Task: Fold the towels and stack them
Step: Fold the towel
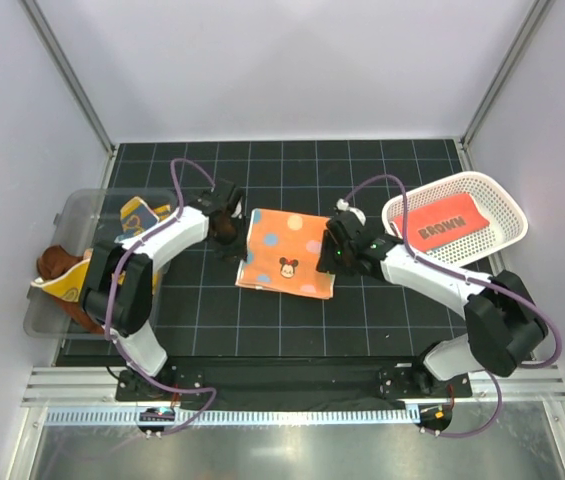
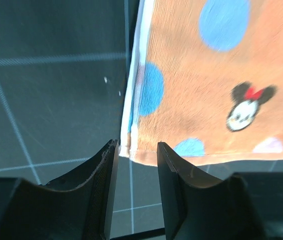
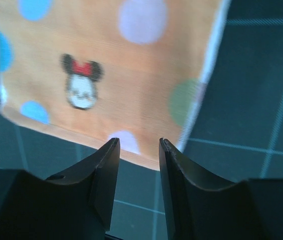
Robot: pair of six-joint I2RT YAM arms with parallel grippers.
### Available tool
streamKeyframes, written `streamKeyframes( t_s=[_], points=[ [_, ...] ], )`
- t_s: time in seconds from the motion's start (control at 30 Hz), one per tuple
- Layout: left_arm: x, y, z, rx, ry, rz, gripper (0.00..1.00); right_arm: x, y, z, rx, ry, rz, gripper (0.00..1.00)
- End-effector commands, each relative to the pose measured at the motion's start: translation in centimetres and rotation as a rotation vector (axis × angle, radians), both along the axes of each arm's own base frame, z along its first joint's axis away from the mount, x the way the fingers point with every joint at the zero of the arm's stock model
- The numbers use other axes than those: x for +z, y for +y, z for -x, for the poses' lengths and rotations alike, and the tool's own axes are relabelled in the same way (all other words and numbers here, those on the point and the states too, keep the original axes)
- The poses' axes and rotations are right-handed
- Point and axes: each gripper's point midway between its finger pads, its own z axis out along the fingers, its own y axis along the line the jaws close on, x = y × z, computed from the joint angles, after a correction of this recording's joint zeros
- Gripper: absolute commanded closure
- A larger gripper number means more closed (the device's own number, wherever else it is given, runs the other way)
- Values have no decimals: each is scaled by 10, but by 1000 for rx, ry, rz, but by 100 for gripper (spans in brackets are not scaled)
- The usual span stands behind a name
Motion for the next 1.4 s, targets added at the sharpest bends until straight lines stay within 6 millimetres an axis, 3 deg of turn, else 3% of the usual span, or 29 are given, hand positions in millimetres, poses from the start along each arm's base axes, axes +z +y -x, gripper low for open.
streamKeyframes(
  t_s=[0.0, 0.17, 0.57, 0.73, 0.93, 1.2, 1.3, 1.37],
  points=[
    [-13, -15, 11, -3, 20, 36, 60, -18, -24, 18, -19, 45, 17, 56],
    [-25, -19, 20, -1, 34, 14, 61, -27, -25, 28, 4, 47, -48, 56],
    [-54, 2, 34, 45, 81, -103, 70, -60, -30, 40, -16, 92, -93, 61],
    [-48, 3, 34, 48, 62, -111, 82, -64, -35, 39, -22, 92, -74, 78],
    [-43, 1, 33, 44, 61, -103, 100, -67, -37, 40, -26, 97, -63, 84],
    [-30, 0, 30, 67, 45, -93, 100, -56, -38, 35, -32, 81, -53, 83],
    [-15, -5, 25, 73, 15, -68, 100, -46, -37, 33, -33, 71, -61, 72],
    [-8, -6, 23, 78, 3, -61, 100, -41, -37, 33, -35, 67, -66, 69]
  ],
)
